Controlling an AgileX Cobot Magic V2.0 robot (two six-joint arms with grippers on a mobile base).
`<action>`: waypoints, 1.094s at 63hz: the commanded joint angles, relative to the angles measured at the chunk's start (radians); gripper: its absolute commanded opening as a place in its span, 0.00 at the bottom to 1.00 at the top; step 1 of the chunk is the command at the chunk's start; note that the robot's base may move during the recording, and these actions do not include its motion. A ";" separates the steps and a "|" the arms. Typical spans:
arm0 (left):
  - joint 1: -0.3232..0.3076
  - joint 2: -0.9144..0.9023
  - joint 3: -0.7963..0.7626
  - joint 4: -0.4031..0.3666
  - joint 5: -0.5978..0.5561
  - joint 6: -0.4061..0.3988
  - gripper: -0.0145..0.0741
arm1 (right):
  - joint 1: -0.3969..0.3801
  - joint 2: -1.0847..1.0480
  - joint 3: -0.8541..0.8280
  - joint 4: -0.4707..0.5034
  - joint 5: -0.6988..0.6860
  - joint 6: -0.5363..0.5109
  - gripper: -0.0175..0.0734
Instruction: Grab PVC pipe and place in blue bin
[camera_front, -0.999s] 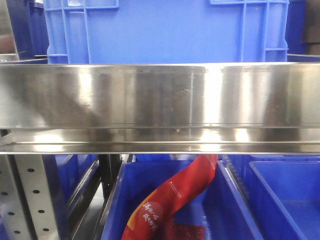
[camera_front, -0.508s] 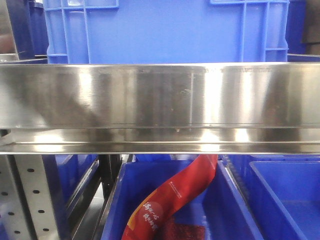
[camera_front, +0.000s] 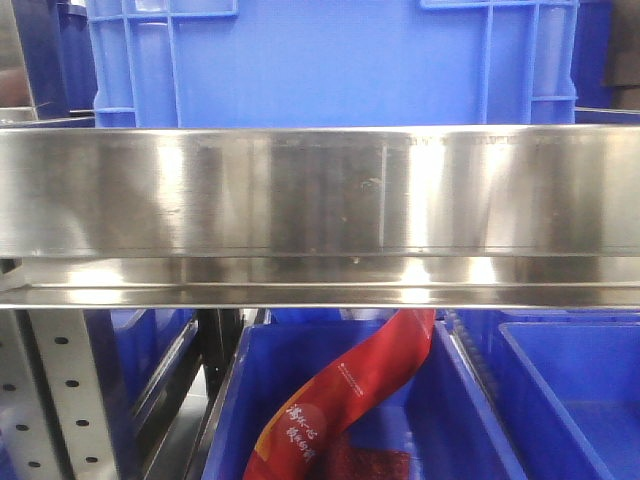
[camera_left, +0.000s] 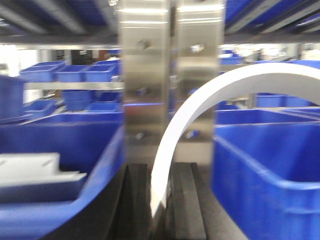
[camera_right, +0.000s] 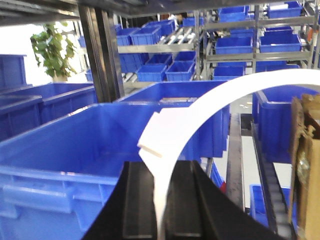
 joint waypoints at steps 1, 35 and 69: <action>-0.056 0.059 -0.041 -0.009 -0.048 0.004 0.04 | 0.015 0.037 -0.003 0.016 -0.043 -0.020 0.01; -0.315 0.387 -0.209 0.008 -0.191 0.004 0.04 | 0.177 0.152 -0.003 0.016 -0.199 -0.043 0.01; -0.332 0.492 -0.259 0.027 -0.287 0.004 0.04 | 0.270 0.461 -0.187 0.016 -0.280 -0.077 0.01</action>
